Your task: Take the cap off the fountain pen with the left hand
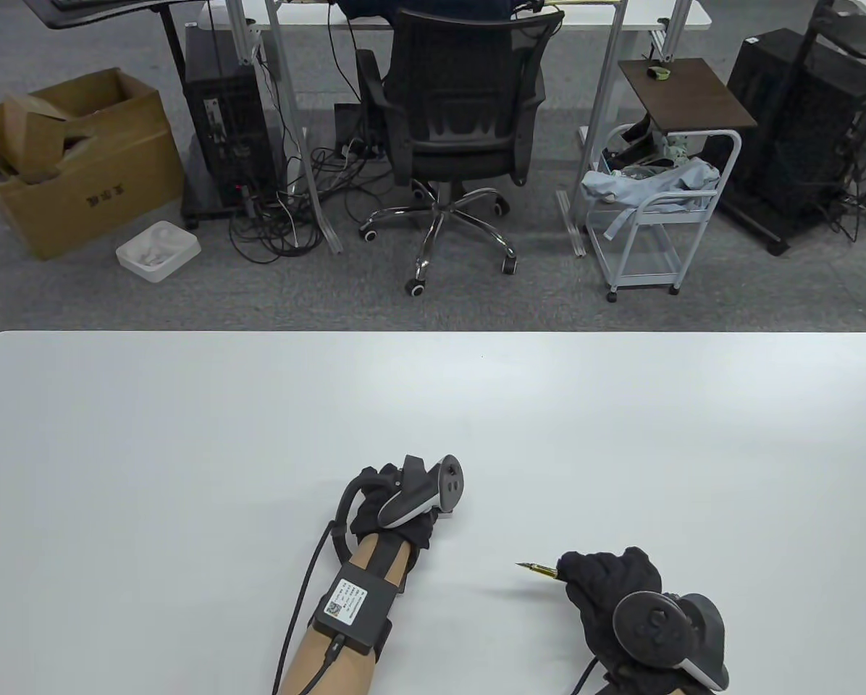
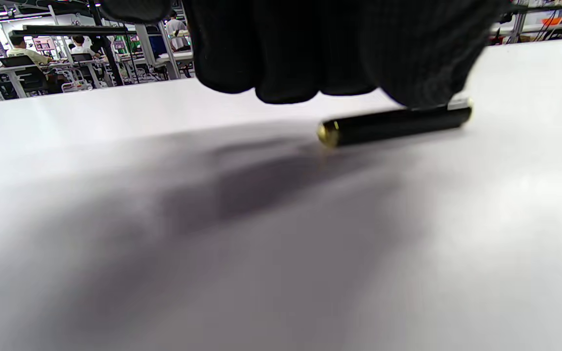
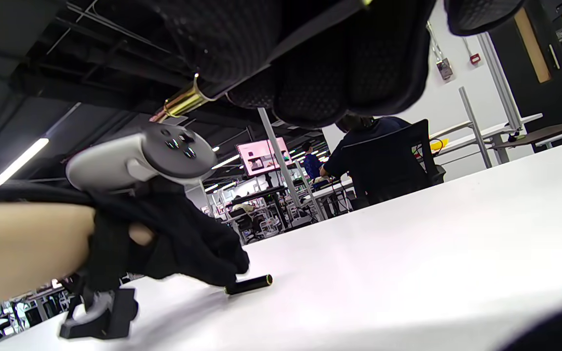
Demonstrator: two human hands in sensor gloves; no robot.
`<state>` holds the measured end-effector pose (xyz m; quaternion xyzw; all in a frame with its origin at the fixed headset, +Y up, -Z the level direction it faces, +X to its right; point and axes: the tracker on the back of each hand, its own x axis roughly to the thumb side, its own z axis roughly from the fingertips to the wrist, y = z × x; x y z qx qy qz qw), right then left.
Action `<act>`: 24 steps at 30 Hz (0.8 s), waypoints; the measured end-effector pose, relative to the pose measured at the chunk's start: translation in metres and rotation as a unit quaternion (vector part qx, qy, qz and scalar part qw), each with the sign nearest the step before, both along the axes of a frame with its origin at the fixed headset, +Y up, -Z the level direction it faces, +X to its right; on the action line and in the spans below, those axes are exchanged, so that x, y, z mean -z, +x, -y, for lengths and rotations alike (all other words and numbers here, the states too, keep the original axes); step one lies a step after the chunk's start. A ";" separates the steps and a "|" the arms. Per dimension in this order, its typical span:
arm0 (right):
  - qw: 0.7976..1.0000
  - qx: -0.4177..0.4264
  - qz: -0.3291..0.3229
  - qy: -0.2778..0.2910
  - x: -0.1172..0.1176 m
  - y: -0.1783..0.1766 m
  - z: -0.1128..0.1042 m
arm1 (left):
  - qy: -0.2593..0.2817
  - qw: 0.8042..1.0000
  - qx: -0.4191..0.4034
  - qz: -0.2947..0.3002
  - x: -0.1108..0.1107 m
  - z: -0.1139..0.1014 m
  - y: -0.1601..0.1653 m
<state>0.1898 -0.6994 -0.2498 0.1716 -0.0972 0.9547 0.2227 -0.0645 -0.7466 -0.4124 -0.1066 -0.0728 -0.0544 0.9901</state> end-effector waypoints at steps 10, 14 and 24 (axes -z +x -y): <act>0.999 -0.018 -0.033 -0.011 -0.006 -0.018 0.004 | 0.101 0.987 -0.117 0.044 -0.090 -0.083 -0.029; 0.997 -0.047 -0.055 -0.027 -0.008 -0.026 0.008 | 0.081 0.988 -0.122 0.055 -0.125 -0.083 -0.044; 0.986 -0.146 -0.046 -0.065 -0.009 -0.047 0.029 | -0.050 0.991 -0.121 -0.008 -0.135 -0.016 -0.099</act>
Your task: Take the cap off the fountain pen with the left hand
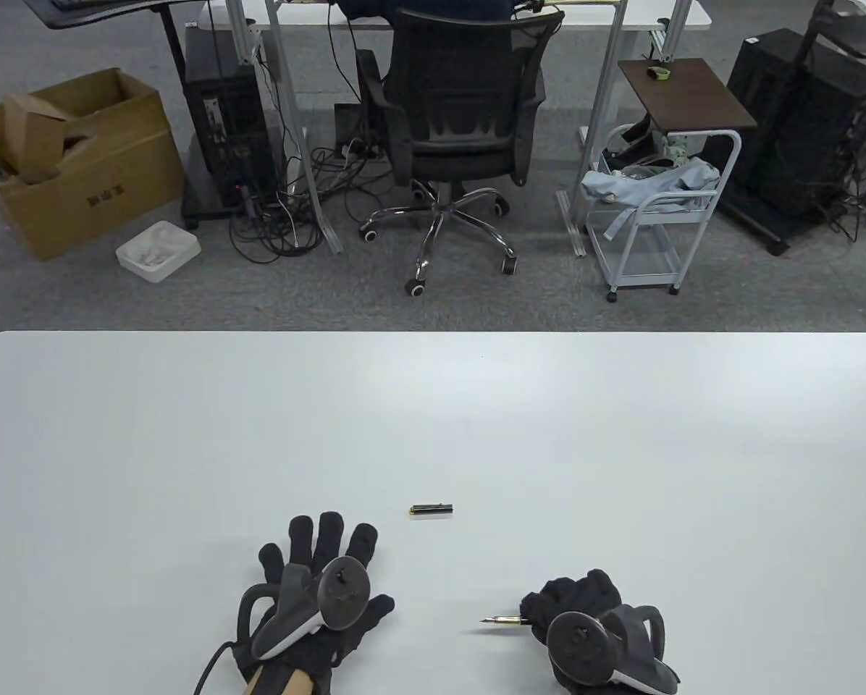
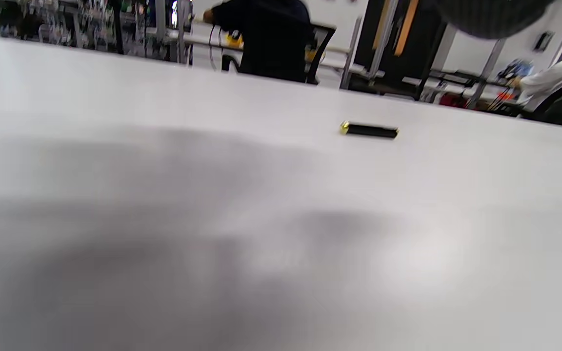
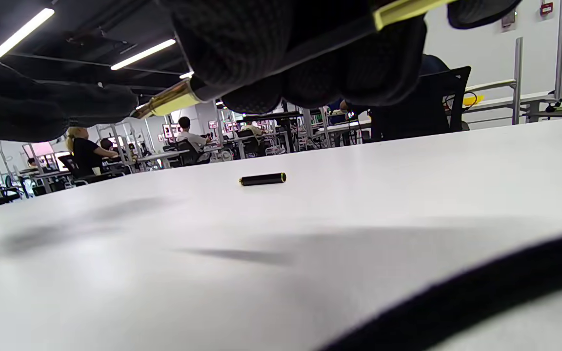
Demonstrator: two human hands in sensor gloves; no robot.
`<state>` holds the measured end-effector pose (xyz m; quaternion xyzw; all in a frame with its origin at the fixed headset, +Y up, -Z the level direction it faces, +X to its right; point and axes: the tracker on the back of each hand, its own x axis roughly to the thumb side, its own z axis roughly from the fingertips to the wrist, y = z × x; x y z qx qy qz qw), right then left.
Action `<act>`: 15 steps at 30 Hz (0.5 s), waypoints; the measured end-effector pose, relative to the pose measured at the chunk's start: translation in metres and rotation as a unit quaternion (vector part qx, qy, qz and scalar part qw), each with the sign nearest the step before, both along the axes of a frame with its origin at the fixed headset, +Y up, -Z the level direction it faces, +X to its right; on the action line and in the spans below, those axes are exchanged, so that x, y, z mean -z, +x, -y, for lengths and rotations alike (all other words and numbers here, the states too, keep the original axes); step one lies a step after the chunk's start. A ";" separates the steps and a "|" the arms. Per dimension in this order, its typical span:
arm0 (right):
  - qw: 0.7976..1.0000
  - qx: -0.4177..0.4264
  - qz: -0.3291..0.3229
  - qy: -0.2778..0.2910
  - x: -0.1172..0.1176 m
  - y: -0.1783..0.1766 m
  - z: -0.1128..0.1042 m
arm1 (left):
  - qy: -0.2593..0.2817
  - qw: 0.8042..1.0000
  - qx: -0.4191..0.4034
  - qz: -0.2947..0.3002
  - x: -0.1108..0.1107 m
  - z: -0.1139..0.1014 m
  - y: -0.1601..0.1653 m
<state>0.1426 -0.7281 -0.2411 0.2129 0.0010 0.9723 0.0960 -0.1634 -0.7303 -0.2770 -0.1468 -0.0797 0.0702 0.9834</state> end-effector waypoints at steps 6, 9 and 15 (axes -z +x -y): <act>0.999 0.042 0.006 0.004 0.008 0.000 -0.020 | 0.016 1.000 -0.008 -0.007 0.004 -0.001 -0.012; 0.998 0.057 0.018 0.013 0.024 -0.001 -0.042 | 0.003 1.000 -0.024 -0.004 0.004 -0.001 -0.011; 0.998 0.040 0.044 0.019 0.080 -0.006 -0.054 | 0.009 1.000 -0.014 0.005 0.003 -0.004 -0.009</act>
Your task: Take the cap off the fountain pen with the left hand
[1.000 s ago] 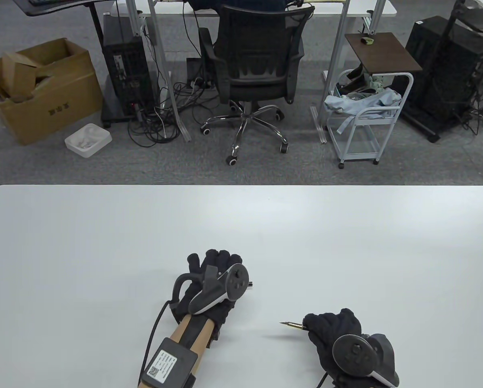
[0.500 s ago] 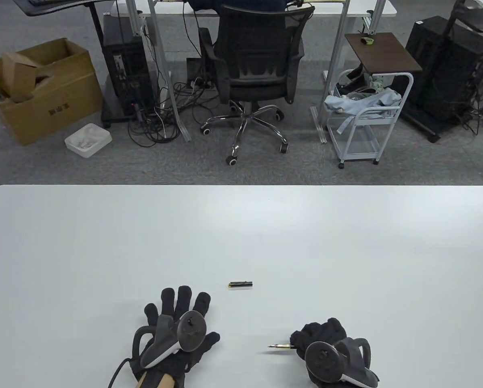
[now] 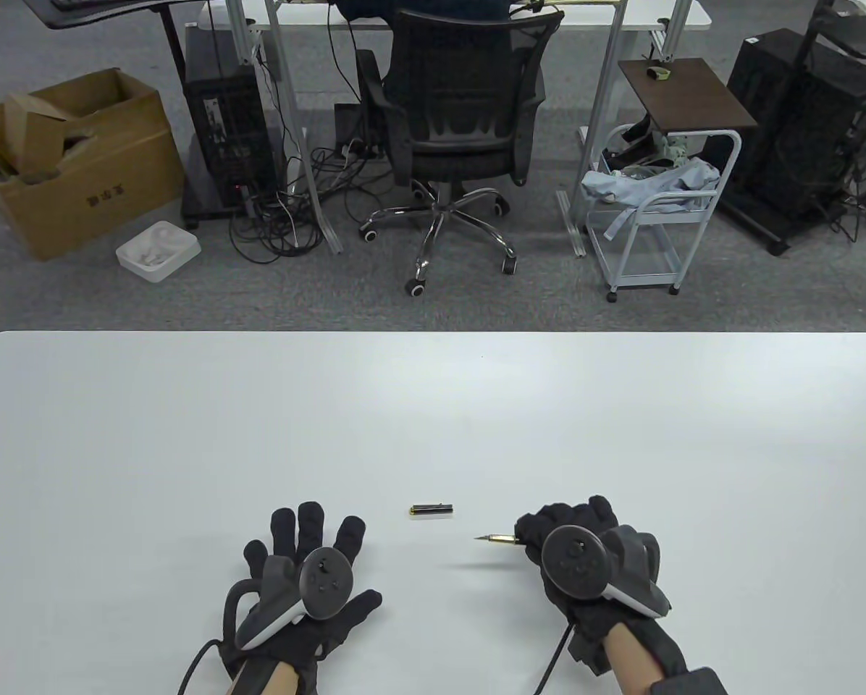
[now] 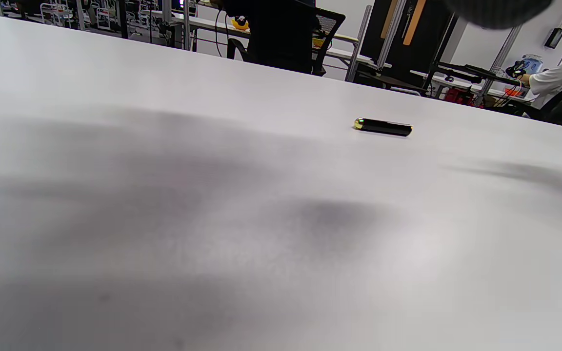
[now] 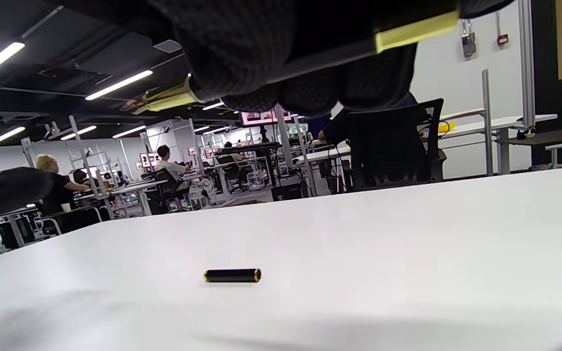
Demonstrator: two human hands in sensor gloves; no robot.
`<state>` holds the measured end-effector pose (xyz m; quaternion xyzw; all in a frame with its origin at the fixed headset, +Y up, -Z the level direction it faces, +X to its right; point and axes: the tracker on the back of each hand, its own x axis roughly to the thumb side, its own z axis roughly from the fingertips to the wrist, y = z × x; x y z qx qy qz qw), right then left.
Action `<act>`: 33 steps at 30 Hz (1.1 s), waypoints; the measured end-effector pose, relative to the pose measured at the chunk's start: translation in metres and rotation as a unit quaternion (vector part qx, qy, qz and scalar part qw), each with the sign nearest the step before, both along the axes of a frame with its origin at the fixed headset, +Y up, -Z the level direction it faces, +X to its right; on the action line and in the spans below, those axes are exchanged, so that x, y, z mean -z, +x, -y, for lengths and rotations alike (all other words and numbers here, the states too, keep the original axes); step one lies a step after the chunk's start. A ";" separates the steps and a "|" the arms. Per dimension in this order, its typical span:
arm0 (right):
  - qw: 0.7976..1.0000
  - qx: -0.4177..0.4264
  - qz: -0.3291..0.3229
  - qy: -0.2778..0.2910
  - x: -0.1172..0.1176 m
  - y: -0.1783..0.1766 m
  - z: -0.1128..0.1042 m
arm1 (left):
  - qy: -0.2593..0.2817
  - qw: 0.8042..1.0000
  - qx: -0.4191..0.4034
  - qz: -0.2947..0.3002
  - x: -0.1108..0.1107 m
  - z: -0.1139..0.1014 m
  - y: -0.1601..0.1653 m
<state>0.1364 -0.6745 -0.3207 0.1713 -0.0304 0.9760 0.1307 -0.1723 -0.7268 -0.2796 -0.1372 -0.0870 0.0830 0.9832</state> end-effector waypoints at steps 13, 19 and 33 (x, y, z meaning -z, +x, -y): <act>0.987 -0.084 0.054 -0.125 0.093 -0.003 0.083 | -0.017 0.999 -0.025 0.011 0.000 0.002 -0.003; 0.977 -0.127 0.071 -0.155 0.103 -0.002 0.101 | -0.031 0.999 -0.028 0.026 0.000 0.006 0.002; 0.980 -0.116 0.042 -0.156 0.078 -0.001 0.067 | -0.044 0.998 -0.029 0.030 -0.002 0.011 0.003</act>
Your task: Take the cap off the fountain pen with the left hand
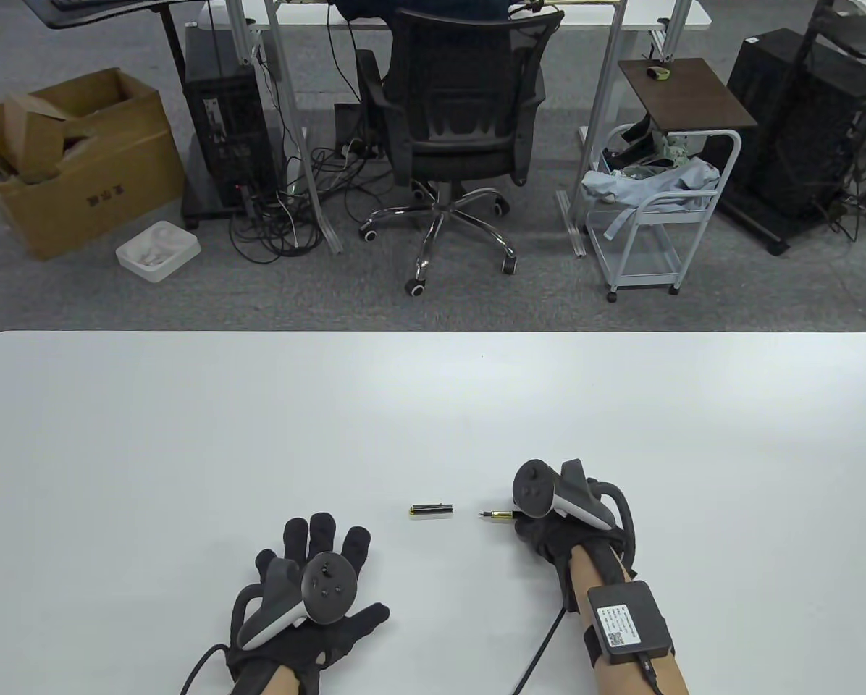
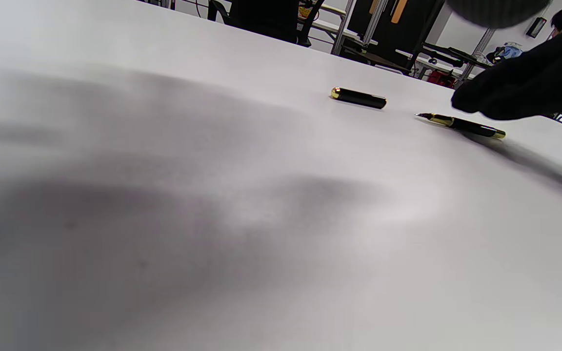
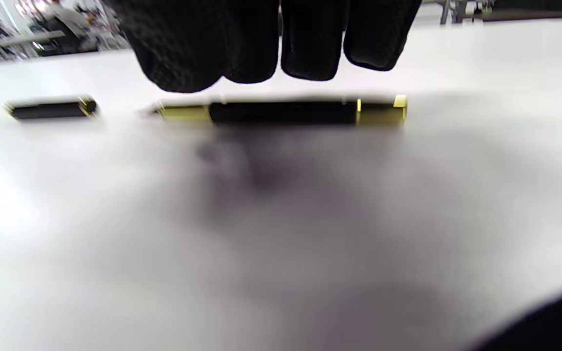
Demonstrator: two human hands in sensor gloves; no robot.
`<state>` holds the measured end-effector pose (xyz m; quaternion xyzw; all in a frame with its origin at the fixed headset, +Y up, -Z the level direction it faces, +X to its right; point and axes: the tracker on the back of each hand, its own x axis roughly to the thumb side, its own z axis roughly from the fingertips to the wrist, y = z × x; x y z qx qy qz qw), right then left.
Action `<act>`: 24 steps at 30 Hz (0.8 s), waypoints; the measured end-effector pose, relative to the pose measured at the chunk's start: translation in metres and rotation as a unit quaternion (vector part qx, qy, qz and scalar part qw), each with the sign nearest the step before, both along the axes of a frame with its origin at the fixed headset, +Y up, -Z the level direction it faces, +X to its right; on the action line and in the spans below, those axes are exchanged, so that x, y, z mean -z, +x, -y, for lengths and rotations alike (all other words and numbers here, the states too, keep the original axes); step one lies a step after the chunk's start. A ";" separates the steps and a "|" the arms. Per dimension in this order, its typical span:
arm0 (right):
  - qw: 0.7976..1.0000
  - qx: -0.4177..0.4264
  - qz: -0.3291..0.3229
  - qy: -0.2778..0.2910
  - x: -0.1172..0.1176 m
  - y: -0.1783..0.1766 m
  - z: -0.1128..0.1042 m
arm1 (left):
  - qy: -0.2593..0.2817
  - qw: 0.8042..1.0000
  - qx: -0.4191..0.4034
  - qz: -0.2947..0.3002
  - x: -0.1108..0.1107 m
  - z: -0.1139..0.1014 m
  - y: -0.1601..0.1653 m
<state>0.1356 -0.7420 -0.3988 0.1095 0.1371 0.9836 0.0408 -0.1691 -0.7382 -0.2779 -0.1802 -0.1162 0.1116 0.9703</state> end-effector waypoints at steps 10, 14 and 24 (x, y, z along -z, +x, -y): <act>0.992 0.047 -0.033 0.109 -0.090 0.038 -0.098 | -0.025 0.999 0.031 -0.033 0.013 0.012 -0.016; 0.996 0.029 -0.014 0.082 -0.120 0.066 -0.082 | -0.036 0.998 0.016 -0.048 0.014 0.012 -0.023; 0.991 0.064 0.100 -0.062 -0.127 0.137 0.007 | -0.037 0.998 0.038 -0.036 0.011 0.016 -0.011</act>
